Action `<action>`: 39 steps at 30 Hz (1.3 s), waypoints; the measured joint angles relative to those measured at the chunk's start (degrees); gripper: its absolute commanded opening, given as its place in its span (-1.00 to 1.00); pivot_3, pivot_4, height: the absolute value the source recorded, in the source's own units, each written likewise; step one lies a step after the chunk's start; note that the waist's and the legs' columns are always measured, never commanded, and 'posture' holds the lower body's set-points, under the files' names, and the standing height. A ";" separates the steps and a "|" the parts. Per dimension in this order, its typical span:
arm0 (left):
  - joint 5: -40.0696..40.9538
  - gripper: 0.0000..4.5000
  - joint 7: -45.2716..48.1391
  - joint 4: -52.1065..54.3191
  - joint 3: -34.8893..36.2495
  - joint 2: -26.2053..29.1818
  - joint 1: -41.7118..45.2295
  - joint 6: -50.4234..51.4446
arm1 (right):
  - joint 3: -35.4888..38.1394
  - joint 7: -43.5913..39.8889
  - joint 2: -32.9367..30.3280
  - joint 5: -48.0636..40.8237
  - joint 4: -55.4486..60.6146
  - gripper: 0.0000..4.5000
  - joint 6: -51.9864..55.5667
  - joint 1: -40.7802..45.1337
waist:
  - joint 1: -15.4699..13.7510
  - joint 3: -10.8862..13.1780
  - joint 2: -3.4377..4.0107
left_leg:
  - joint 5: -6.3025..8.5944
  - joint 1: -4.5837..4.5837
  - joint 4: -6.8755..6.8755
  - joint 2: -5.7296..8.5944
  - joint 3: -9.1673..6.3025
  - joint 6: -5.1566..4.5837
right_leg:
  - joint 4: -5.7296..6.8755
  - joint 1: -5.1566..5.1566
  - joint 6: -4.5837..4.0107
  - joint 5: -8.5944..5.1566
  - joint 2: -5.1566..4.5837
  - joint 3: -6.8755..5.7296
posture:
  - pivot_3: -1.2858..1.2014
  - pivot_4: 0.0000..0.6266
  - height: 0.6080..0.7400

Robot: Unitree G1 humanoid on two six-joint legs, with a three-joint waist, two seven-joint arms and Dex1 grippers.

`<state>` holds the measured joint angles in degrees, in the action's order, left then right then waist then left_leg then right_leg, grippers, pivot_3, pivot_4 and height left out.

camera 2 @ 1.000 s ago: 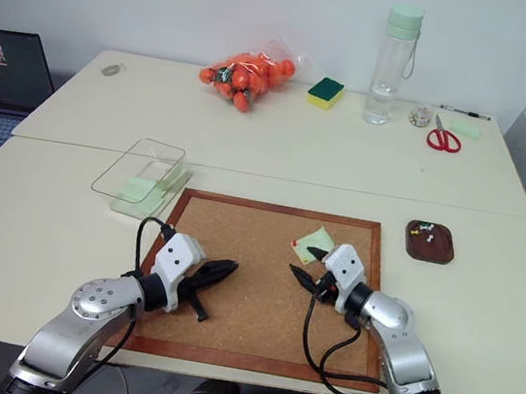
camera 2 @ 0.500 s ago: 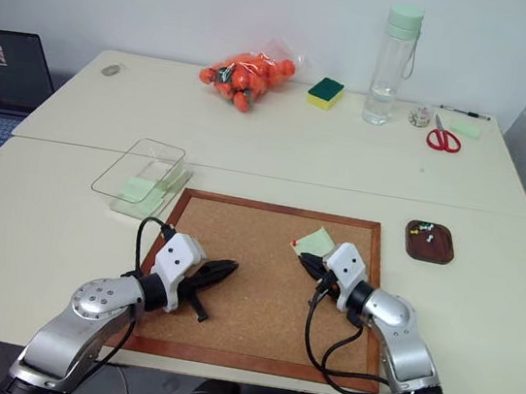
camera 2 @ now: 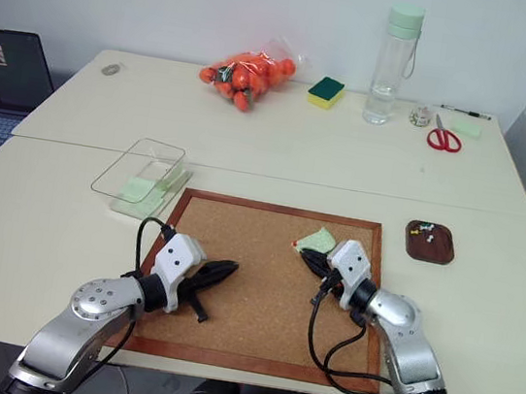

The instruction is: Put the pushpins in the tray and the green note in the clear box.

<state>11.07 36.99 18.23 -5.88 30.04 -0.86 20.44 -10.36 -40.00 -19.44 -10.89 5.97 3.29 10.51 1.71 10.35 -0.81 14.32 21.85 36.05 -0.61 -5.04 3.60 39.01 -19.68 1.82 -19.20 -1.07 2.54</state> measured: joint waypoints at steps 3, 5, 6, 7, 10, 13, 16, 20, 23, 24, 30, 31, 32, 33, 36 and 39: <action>-0.16 -1.00 0.00 -0.02 -0.02 0.02 0.02 -0.09 | 0.11 0.11 0.37 -0.83 0.50 -0.98 1.04 -0.01 | 0.02 0.00 0.00 | 0.00 -0.01 0.00 -0.01 0.00 0.00 | 0.01 0.00 0.00 0.00 0.00 0.00 | 0.03 -0.52 1.00; -0.20 -1.00 0.00 -0.02 -0.05 0.02 0.01 -0.17 | 0.14 0.15 0.40 -1.25 0.58 -0.98 1.33 0.00 | 0.01 0.00 0.00 | 0.00 -0.01 0.00 -0.01 0.00 0.00 | 0.01 0.00 0.00 0.00 0.00 0.00 | 0.03 -0.52 1.00; -0.22 -1.00 0.00 -0.02 -0.08 0.03 0.01 -0.22 | 0.20 0.23 0.41 -1.38 0.64 -0.98 1.46 -0.01 | 0.01 0.00 0.00 | 0.00 -0.01 0.00 0.00 0.01 0.00 | 0.01 0.00 0.00 0.00 0.00 0.01 | 0.03 -0.52 1.00; -0.23 -1.00 0.00 -0.03 -0.09 0.04 0.01 -0.27 | 0.29 0.38 0.41 -1.55 0.66 -0.98 1.56 0.00 | 0.01 0.00 0.00 | 0.00 -0.01 0.00 0.00 0.01 0.00 | 0.01 0.00 0.00 0.00 0.00 0.01 | 0.03 -0.52 1.00; -0.32 -1.00 -0.01 -0.07 -0.16 0.04 0.03 -0.44 | 2.33 2.42 0.76 -2.01 0.78 -0.98 2.63 0.29 | -0.01 0.00 0.00 | 0.00 0.00 0.00 0.01 0.01 0.00 | 0.01 0.00 0.00 0.00 0.00 0.01 | 0.03 -0.52 1.00; -0.38 -1.00 -0.07 -0.10 -0.22 0.04 -0.01 -0.56 | 7.42 6.34 -0.36 -2.21 0.79 -0.98 5.04 1.80 | -0.01 0.00 0.00 | 0.00 0.00 0.00 0.04 0.03 0.00 | 0.01 0.00 0.00 0.00 0.00 0.02 | 0.03 -0.52 1.00; -0.37 -1.00 -0.12 0.07 -0.32 0.02 -0.23 -0.69 | 11.98 7.94 -4.09 -2.00 -0.25 -0.98 7.39 1.94 | -0.07 0.00 0.00 | 0.00 0.01 0.00 0.04 0.06 0.00 | -0.01 0.00 -0.01 0.00 0.00 0.03 | 0.03 -0.52 1.00; -0.44 -1.00 -0.22 -0.03 -0.32 0.01 -0.28 -0.70 | 16.24 10.73 -5.68 -1.38 -7.00 -0.98 7.25 4.08 | 0.03 0.01 0.02 | 0.00 -0.01 -0.01 0.03 0.09 -0.01 | 0.02 -0.01 -0.01 0.01 0.01 0.05 | 0.03 -0.52 1.00; -0.53 -1.00 -0.20 -0.14 -0.33 0.01 -0.10 -0.68 | 18.90 13.32 -8.18 0.55 -13.23 -0.98 7.13 7.51 | 0.08 0.01 0.04 | -0.02 -0.04 0.01 0.07 0.16 -0.03 | 0.02 0.01 0.01 0.01 0.02 0.08 | 0.03 -0.52 1.00; -0.52 -1.00 -0.07 -0.15 -0.33 0.02 -0.11 -0.69 | 19.13 13.89 -8.91 0.98 -15.07 -0.98 7.10 8.52 | 0.11 0.01 0.04 | -0.02 -0.05 0.01 0.05 0.17 -0.03 | 0.02 0.01 0.00 0.01 0.02 0.10 | 0.03 -0.52 1.00; -0.50 -1.00 -0.04 -0.11 -0.46 0.00 -0.03 -0.76 | 19.31 15.14 -9.57 3.03 -22.14 -0.98 7.13 10.94 | -0.02 0.00 0.07 | -0.02 -0.01 0.00 0.08 0.16 -0.03 | 0.02 0.01 0.00 0.02 0.02 0.08 | 0.03 -0.52 1.00; -0.50 -1.00 -0.07 -0.07 -0.46 0.00 -0.06 -0.76 | 19.34 15.18 -9.61 3.08 -22.87 -0.98 7.17 11.11 | -0.01 0.00 0.07 | -0.02 -0.01 0.00 0.09 0.19 -0.03 | 0.01 0.01 0.00 0.02 0.02 0.10 | 0.03 -0.52 1.00; -0.50 -1.00 -0.10 -0.06 -0.46 0.00 -0.08 -0.75 | 19.37 15.18 -9.68 3.10 -23.44 -0.89 7.15 11.22 | 0.01 0.00 0.07 | -0.02 -0.01 0.00 0.10 0.20 -0.03 | 0.01 0.01 0.00 0.02 0.01 0.11 | 0.03 -0.52 1.00; -0.50 -1.00 -0.13 -0.05 -0.46 0.00 -0.11 -0.75 | 19.40 15.18 -9.74 3.12 -23.67 -0.79 7.13 11.36 | 0.02 -0.01 0.07 | -0.02 -0.02 0.00 0.09 0.20 -0.03 | 0.01 0.02 0.00 0.02 0.02 0.11 | 0.03 -0.52 1.00; -0.50 -1.00 -0.20 -0.04 -0.45 -0.02 -0.12 -0.74 | 19.56 15.39 -9.90 3.15 -23.92 -0.63 7.13 11.40 | 0.02 0.00 0.07 | -0.02 -0.02 0.00 0.08 0.18 -0.03 | 0.01 0.02 0.00 0.02 0.02 0.09 | 0.03 -0.52 1.00; -0.50 -1.00 -0.21 0.04 -0.44 -0.02 -0.20 -0.72 | 20.56 15.99 -10.73 3.08 -24.17 -0.33 7.13 11.21 | 0.02 -0.01 0.07 | -0.02 -0.02 0.00 0.08 0.18 -0.03 | 0.01 0.02 0.00 0.02 0.02 0.09 | 0.03 -0.52 1.00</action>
<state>10.57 36.78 18.27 -6.32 30.01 -1.05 19.72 10.19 -24.01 -30.17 -7.81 -18.20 10.43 21.72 1.74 10.35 -0.74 14.31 21.83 36.05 -0.52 -4.86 3.57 39.02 -19.66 1.82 -19.18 -1.06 2.64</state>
